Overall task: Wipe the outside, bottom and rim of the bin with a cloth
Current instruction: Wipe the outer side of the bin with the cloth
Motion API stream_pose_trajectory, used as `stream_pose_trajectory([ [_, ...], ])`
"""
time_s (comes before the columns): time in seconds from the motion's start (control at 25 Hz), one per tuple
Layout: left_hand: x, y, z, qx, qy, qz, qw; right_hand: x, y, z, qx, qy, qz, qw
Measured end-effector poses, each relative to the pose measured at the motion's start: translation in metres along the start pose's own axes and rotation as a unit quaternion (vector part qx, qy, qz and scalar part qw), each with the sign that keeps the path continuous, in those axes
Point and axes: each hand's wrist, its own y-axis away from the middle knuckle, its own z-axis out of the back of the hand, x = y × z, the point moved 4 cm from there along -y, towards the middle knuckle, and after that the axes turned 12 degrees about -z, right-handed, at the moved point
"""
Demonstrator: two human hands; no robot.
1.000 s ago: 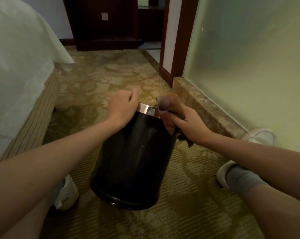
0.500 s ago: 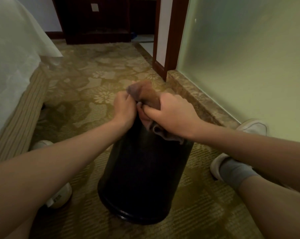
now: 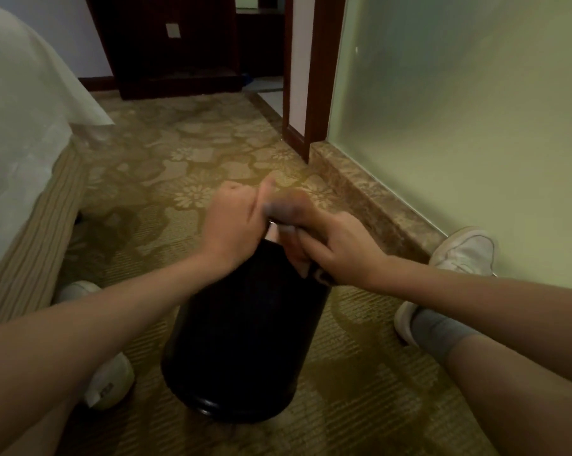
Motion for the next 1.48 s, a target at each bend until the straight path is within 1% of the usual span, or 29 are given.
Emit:
stream_pose_trajectory([
  [0.04,-0.004,0.000,-0.002,-0.004,-0.005,-0.004,1.000,0.011,-0.007,-0.005,0.003,0.016,-0.024,1.000],
  [0.08,-0.003,-0.001,-0.003,-0.012,0.009,0.020,1.000,0.022,-0.014,-0.008,0.010,0.026,-0.054,0.998],
  [0.12,0.004,-0.003,-0.005,-0.021,0.034,0.067,0.997,0.031,-0.022,-0.009,0.026,0.039,-0.084,0.995],
  [0.2,0.018,0.000,-0.010,-0.038,0.106,0.154,0.982,0.040,-0.035,-0.010,0.066,0.079,-0.138,0.985],
  [0.28,0.026,0.003,-0.015,-0.057,0.181,0.187,0.964,0.045,-0.039,-0.012,0.089,0.094,-0.156,0.979],
  [0.32,0.027,0.002,-0.016,-0.062,0.206,0.192,0.958,0.047,-0.037,-0.011,0.084,0.090,-0.157,0.980],
  [0.36,0.028,0.001,-0.017,-0.060,0.211,0.199,0.955,0.046,-0.032,-0.009,0.061,0.083,-0.148,0.984],
  [0.44,0.035,-0.001,-0.017,-0.056,0.198,0.231,0.951,0.027,-0.012,-0.002,-0.021,0.055,-0.081,0.995],
  [0.48,0.040,-0.001,-0.014,-0.056,0.200,0.249,0.946,0.010,0.001,0.000,-0.023,0.032,-0.048,0.998],
  [0.52,0.046,-0.002,-0.012,-0.055,0.211,0.258,0.941,-0.011,0.014,0.001,-0.003,0.001,-0.023,1.000],
  [0.56,0.050,-0.002,-0.011,-0.052,0.222,0.256,0.939,-0.033,0.026,0.002,0.020,-0.034,-0.017,0.999],
  [0.64,0.052,-0.004,-0.010,-0.044,0.223,0.252,0.941,-0.059,0.035,0.003,0.044,-0.076,-0.045,0.995],
  [0.72,0.041,-0.006,-0.008,-0.038,0.191,0.230,0.953,-0.064,0.034,0.003,0.049,-0.072,-0.042,0.995],
  [0.76,0.031,-0.008,-0.007,-0.032,0.160,0.178,0.970,-0.058,0.034,0.002,0.050,-0.062,-0.022,0.997],
  [0.8,0.017,-0.009,-0.008,-0.019,0.122,0.101,0.987,-0.049,0.034,0.001,0.048,-0.045,0.005,0.998],
  [0.84,0.001,-0.007,-0.011,0.001,0.084,0.020,0.996,-0.040,0.032,0.001,0.042,-0.024,0.020,0.999],
  [0.88,-0.013,-0.005,-0.016,0.019,0.057,-0.038,0.997,-0.031,0.029,0.004,0.030,-0.006,0.013,0.999],
  [0.92,-0.020,-0.003,-0.022,0.023,0.053,-0.055,0.997,-0.020,0.025,0.009,0.015,0.004,-0.008,1.000],
  [0.96,-0.023,-0.003,-0.025,0.017,0.069,-0.042,0.997,-0.009,0.021,0.013,0.004,0.015,-0.037,0.999],
  [1.0,-0.022,-0.004,-0.026,0.004,0.100,-0.009,0.995,0.002,0.016,0.017,0.007,0.034,-0.068,0.997],
  [1.08,-0.017,-0.001,-0.031,-0.019,0.161,0.060,0.985,0.014,0.005,0.024,0.054,0.081,-0.139,0.985],
  [1.12,-0.016,0.002,-0.033,-0.018,0.174,0.084,0.981,0.017,0.004,0.027,0.077,0.101,-0.165,0.978],
  [1.16,-0.017,0.003,-0.035,-0.010,0.187,0.096,0.978,0.019,0.005,0.030,0.080,0.111,-0.179,0.974],
  [1.2,-0.017,0.003,-0.038,0.001,0.203,0.107,0.973,0.018,0.009,0.034,0.059,0.112,-0.170,0.977],
  [1.28,-0.013,0.001,-0.042,0.014,0.227,0.150,0.962,0.005,0.028,0.041,-0.023,0.103,-0.096,0.990],
  [1.32,-0.006,-0.001,-0.042,0.012,0.231,0.177,0.956,-0.008,0.037,0.042,-0.030,0.071,-0.068,0.995],
  [1.36,0.004,-0.002,-0.041,0.009,0.228,0.201,0.953,-0.027,0.046,0.040,-0.014,0.031,-0.051,0.998],
  [1.4,0.014,-0.002,-0.040,0.005,0.223,0.218,0.950,-0.046,0.053,0.037,0.002,-0.011,-0.048,0.999],
  [1.48,0.027,0.001,-0.036,-0.003,0.226,0.226,0.948,-0.069,0.057,0.035,0.008,-0.057,-0.071,0.996],
])
